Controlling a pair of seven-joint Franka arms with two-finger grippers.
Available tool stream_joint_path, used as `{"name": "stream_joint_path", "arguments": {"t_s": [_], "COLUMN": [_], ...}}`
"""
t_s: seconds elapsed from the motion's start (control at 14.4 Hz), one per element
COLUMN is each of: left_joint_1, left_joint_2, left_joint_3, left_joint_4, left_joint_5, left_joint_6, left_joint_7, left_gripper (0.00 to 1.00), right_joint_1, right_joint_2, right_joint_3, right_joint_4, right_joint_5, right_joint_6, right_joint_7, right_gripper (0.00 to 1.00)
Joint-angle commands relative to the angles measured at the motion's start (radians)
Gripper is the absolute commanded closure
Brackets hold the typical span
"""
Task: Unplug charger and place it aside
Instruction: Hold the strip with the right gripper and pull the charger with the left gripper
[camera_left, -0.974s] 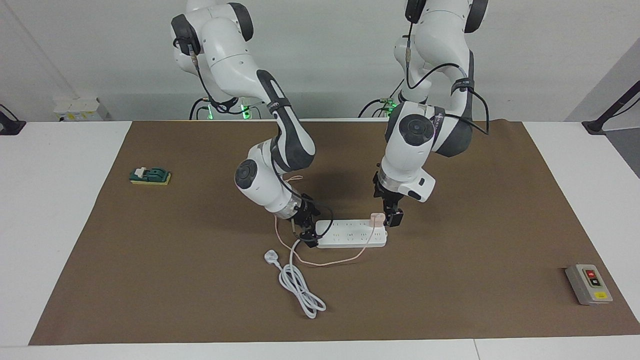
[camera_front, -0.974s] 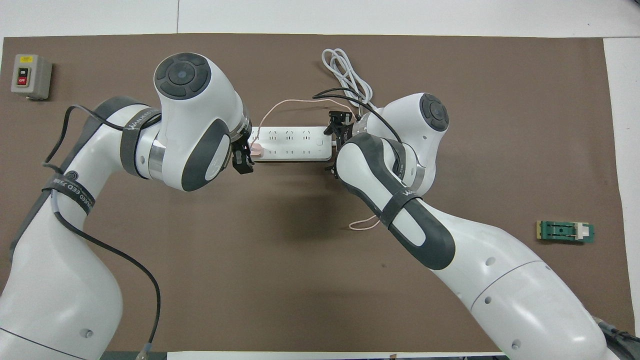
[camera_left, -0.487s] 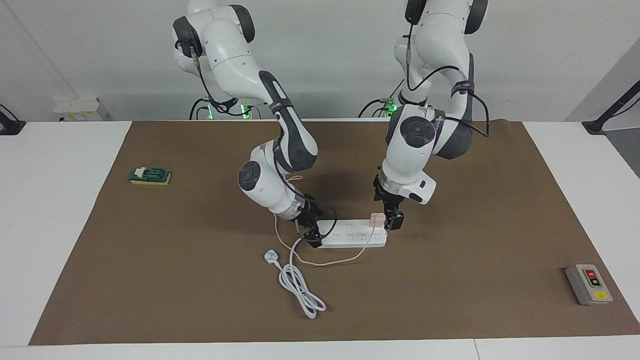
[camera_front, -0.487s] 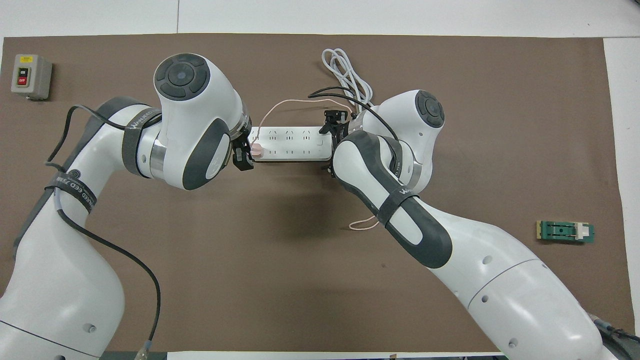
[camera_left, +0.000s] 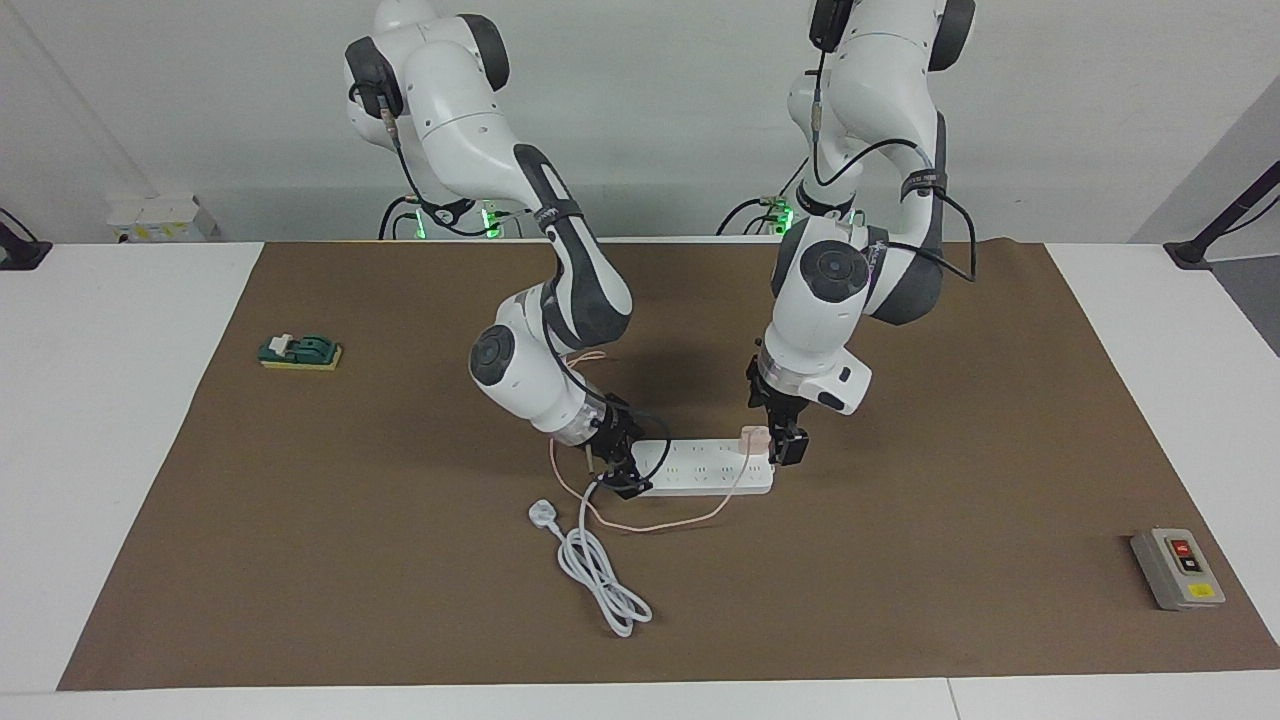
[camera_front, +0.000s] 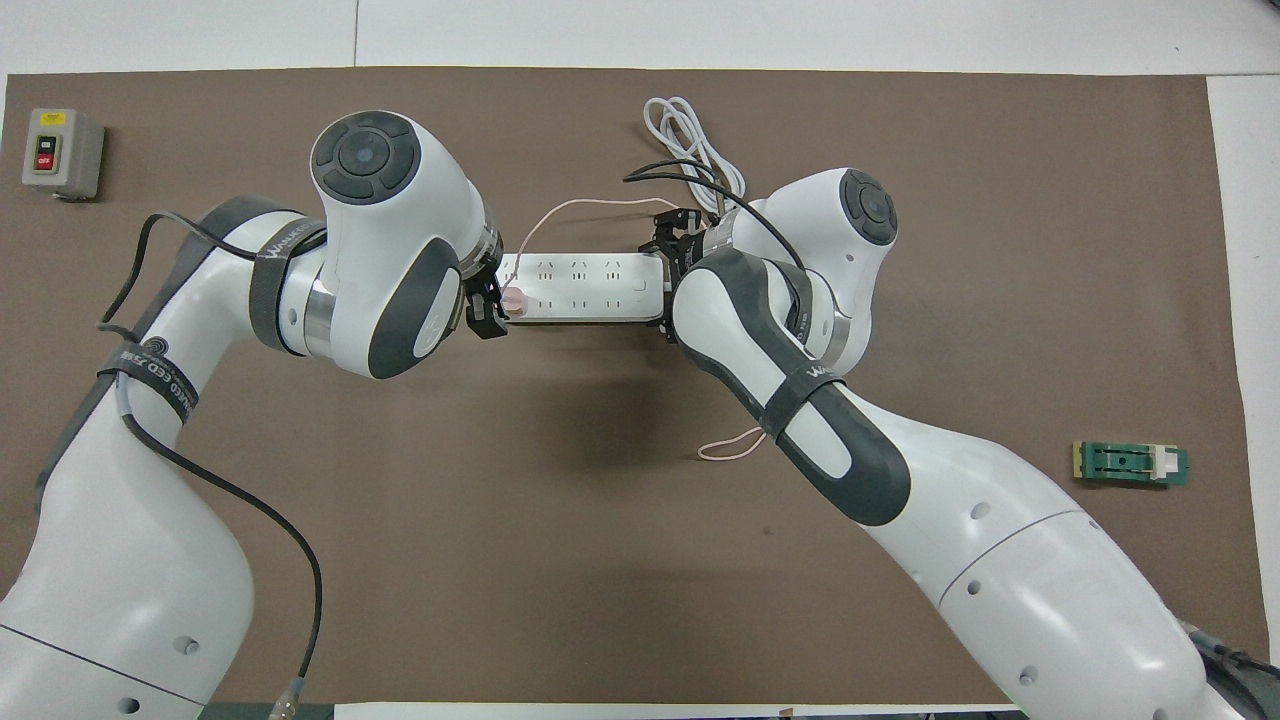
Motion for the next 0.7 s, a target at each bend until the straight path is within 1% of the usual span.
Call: {"name": "stream_joint_path", "arguments": {"t_s": [0.0, 0.35, 0.49, 0.56, 0.63], "left_joint_1": [-0.005, -0.005, -0.005, -0.006, -0.01], "left_joint_2": [0.011, 0.013, 0.013, 0.013, 0.011], "left_joint_3": [0.008, 0.008, 0.008, 0.008, 0.007], "left_joint_4": [-0.015, -0.032, -0.044, -0.047, -0.061], "left_joint_5": [0.004, 0.009, 0.009, 0.009, 0.009], "left_joint_6": [0.037, 0.052, 0.063, 0.065, 0.072], "left_joint_7": [-0.006, -0.005, -0.003, -0.003, -0.003], "left_gripper": [0.0, 0.0, 0.0, 0.0, 0.0], "right_joint_1": [-0.012, -0.009, 0.001, 0.005, 0.004], "right_joint_2": [0.025, 0.032, 0.034, 0.037, 0.04], "right_joint_3": [0.005, 0.005, 0.006, 0.006, 0.006], "right_joint_4": [0.027, 0.027, 0.021, 0.016, 0.016], "right_joint_5": [0.01, 0.008, 0.017, 0.017, 0.019], "right_joint_6": [-0.01, 0.001, 0.036, 0.051, 0.05], "right_joint_7": [-0.029, -0.03, -0.056, -0.059, -0.062], "right_gripper": [0.0, 0.0, 0.0, 0.02, 0.25]}}
